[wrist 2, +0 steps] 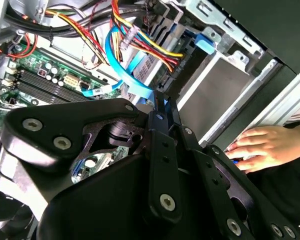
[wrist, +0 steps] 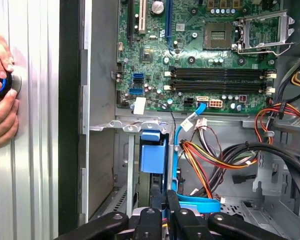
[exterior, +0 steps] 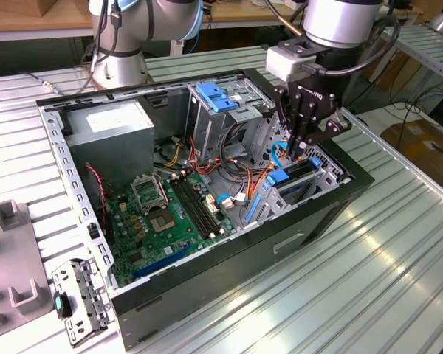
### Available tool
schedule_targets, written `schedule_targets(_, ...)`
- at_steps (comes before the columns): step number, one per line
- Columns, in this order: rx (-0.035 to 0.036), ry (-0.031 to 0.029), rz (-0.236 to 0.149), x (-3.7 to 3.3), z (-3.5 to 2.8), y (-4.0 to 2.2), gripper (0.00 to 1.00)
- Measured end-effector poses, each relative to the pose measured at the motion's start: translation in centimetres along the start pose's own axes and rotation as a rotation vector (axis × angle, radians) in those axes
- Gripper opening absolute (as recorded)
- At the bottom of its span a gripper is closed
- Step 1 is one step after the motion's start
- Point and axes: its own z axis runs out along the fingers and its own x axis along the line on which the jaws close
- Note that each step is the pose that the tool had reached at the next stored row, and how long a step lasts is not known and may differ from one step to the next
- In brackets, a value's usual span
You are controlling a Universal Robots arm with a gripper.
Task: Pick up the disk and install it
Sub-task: 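Insert the second disk wire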
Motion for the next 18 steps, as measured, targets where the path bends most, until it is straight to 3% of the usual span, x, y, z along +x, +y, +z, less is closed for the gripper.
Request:
schedule_targets(2, 0.0082, -0.0013, 0.001, 0.33, 0.06, 0.03, 0.16)
schedule_targets(3, 0.0282, -0.0039, 0.002, 0.45, 0.07, 0.03, 0.16)
schedule_targets(5, 0.0544, -0.0068, 0.005, 0.48, 0.12, 0.14, 0.16)
schedule_targets(8, 0.0588, -0.0082, 0.006, 0.47, 0.21, 0.23, 0.16)
schedule_targets(9, 0.0743, -0.0234, 0.010, 0.45, 0.21, 0.74, 0.16)
schedule_targets(10, 0.0951, -0.0378, 0.014, 0.43, 0.21, 1.26, 0.16)
schedule_targets(12, 0.1146, -0.0405, 0.017, 0.45, 0.60, 1.42, 0.16)
schedule_targets(13, 0.1190, -0.0409, 0.017, 0.45, 0.67, 1.46, 0.16)
schedule_targets(16, 0.1216, -0.0422, 0.026, 0.48, 1.01, 1.49, 0.16)
schedule_targets(18, 0.1233, -0.0531, 0.028, 0.74, 1.17, 1.52, 0.16)
